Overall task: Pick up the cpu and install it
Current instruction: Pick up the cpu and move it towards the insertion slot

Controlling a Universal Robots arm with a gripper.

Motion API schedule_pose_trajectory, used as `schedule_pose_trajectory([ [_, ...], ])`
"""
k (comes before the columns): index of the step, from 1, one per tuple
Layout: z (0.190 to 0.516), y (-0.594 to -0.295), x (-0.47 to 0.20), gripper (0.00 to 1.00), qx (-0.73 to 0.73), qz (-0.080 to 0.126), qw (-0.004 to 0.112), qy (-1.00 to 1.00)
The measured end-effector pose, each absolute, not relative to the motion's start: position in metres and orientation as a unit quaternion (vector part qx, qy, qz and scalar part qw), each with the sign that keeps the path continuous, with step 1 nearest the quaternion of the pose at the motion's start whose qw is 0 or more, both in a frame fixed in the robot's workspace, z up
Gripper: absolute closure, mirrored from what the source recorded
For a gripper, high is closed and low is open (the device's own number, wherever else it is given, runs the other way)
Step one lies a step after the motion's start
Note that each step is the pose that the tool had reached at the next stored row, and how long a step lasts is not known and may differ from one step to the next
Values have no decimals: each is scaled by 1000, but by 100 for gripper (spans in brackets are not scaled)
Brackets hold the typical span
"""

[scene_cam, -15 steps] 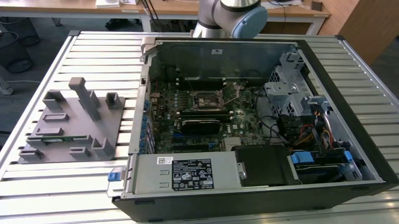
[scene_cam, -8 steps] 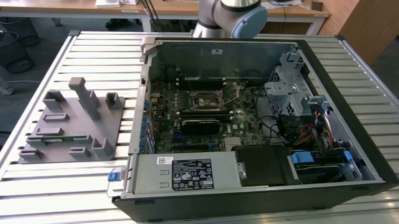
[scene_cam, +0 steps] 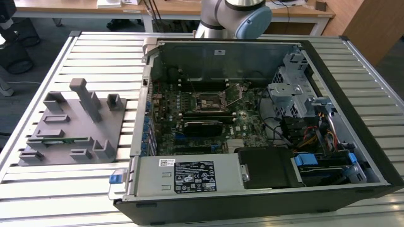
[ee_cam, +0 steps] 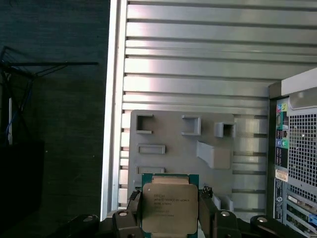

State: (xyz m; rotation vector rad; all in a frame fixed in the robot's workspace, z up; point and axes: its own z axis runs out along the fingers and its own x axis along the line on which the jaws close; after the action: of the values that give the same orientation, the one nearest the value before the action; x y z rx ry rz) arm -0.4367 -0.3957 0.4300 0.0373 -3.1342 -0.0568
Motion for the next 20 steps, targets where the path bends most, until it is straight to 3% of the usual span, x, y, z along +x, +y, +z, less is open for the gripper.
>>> schedule_pose_trajectory([
  [20, 429, -396, -351, 46, 12, -18, 3, -1000],
])
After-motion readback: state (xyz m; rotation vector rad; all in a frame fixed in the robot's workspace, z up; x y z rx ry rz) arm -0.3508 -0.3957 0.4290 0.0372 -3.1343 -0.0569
